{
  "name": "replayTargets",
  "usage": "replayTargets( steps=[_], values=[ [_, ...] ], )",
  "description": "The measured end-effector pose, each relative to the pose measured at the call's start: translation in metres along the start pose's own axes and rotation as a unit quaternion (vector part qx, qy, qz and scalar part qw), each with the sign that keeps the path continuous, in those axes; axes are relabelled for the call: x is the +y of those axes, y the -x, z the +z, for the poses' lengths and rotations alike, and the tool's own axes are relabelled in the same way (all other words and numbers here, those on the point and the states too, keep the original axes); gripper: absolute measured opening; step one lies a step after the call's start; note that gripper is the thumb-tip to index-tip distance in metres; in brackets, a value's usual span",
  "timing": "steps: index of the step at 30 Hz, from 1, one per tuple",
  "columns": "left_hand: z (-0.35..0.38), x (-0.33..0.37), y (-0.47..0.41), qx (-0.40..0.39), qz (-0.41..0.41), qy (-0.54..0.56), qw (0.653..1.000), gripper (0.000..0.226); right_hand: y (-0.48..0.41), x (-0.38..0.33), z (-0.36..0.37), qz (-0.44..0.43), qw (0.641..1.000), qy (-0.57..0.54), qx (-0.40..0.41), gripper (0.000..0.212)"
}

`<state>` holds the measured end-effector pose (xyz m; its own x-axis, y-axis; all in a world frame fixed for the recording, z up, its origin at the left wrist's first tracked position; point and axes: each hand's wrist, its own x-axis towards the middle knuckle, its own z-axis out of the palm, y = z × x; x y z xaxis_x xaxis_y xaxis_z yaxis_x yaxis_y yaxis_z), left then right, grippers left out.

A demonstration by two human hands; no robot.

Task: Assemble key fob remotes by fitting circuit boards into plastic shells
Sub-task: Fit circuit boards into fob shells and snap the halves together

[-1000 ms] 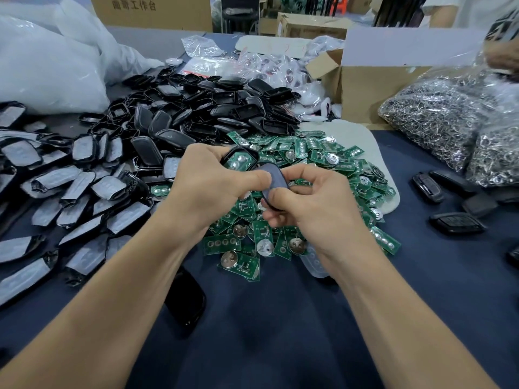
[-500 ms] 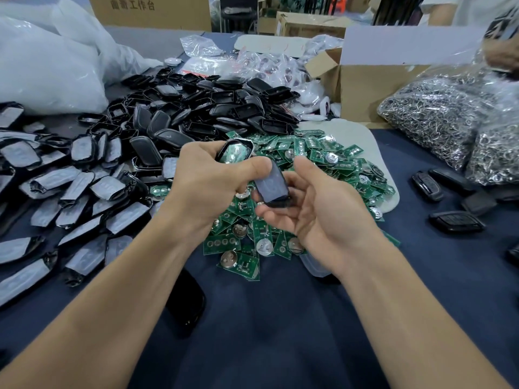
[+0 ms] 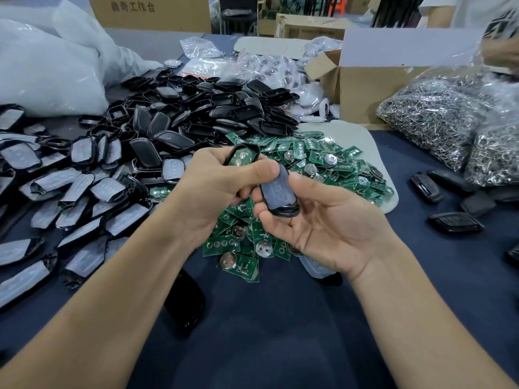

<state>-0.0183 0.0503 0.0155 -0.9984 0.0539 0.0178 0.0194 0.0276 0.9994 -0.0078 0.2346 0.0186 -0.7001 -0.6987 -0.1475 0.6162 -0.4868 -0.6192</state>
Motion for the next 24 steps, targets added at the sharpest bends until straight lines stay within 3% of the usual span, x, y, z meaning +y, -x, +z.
replayTargets(
  steps=[4,7,10,16,24],
  values=[
    [0.002,0.003,0.0,0.033,-0.038,0.041,0.998,0.075,0.001,-0.002,0.001,-0.004,0.998,-0.062,0.012,0.027],
    [0.006,0.005,0.0,0.071,-0.095,0.104,0.988,0.045,0.0,-0.004,0.0,-0.022,0.993,-0.114,0.038,0.031],
    [0.007,0.006,0.002,0.087,-0.093,0.112,0.985,0.03,-0.002,-0.004,-0.005,-0.054,0.989,-0.11,0.079,0.042],
    [0.008,0.006,0.0,0.073,-0.069,0.058,0.993,0.023,-0.003,-0.003,-0.009,-0.084,0.985,-0.093,0.116,0.036],
    [0.007,0.005,0.001,0.058,-0.047,0.069,0.995,0.019,-0.003,-0.004,-0.012,-0.088,0.985,-0.094,0.114,0.024]
  ],
)
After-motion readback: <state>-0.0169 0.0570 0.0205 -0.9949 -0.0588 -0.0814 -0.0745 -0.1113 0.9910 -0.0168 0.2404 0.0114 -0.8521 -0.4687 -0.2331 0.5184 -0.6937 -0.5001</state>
